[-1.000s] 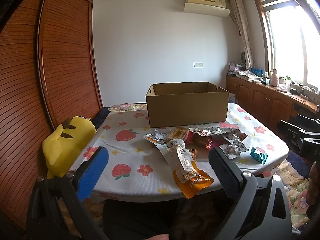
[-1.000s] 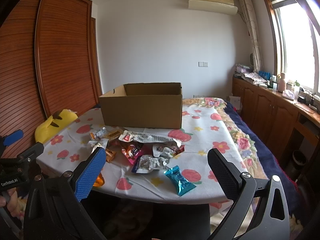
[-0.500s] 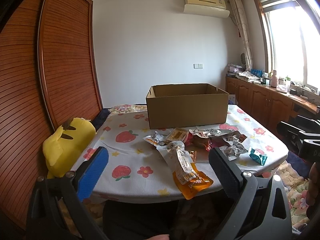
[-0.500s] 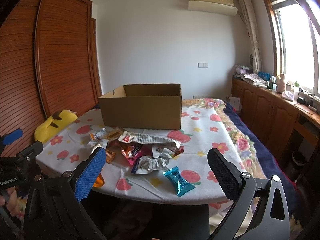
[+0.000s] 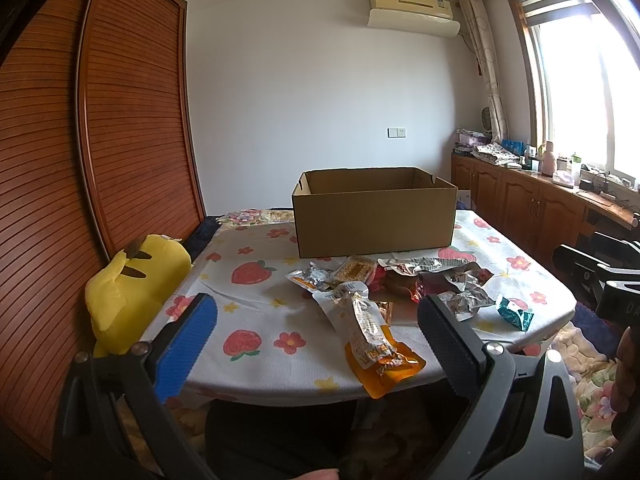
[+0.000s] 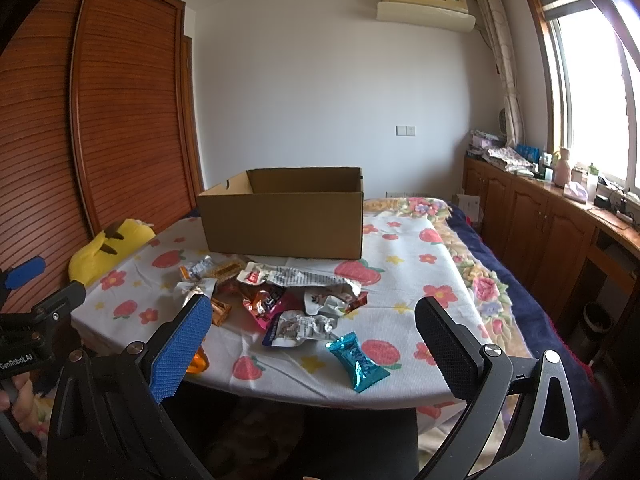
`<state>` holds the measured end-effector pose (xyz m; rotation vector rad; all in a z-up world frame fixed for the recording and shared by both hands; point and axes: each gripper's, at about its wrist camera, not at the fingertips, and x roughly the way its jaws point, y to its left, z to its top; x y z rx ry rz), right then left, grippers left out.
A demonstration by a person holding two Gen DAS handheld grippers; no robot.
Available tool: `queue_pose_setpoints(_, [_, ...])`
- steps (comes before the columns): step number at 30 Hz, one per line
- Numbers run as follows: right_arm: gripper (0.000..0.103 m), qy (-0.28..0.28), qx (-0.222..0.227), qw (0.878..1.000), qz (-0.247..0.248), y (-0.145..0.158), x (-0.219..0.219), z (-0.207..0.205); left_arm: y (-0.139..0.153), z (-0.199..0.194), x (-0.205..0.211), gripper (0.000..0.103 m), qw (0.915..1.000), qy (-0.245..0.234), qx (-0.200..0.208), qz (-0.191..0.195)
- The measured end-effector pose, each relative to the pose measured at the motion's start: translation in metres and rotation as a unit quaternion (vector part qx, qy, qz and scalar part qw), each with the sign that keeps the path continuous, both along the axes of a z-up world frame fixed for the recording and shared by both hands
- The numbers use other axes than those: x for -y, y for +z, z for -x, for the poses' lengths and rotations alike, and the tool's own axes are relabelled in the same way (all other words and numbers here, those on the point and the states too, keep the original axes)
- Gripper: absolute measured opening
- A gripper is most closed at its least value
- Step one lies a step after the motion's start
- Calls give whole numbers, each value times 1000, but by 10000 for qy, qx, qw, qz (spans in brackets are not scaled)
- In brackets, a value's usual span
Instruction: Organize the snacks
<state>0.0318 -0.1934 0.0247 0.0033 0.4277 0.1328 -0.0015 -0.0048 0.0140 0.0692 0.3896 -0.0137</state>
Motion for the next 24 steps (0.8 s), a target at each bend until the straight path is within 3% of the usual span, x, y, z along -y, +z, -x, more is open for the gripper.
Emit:
queue_pose_setpoints(15, [103,6,-10,10000,1,-1,2,2,-3,0,1,101,10000,-15,-19,18])
queue_pose_setpoints(24, [103,38,-164,9999,10,-11,4,-2,-23,-10,2,101,9997,-42,-246,62])
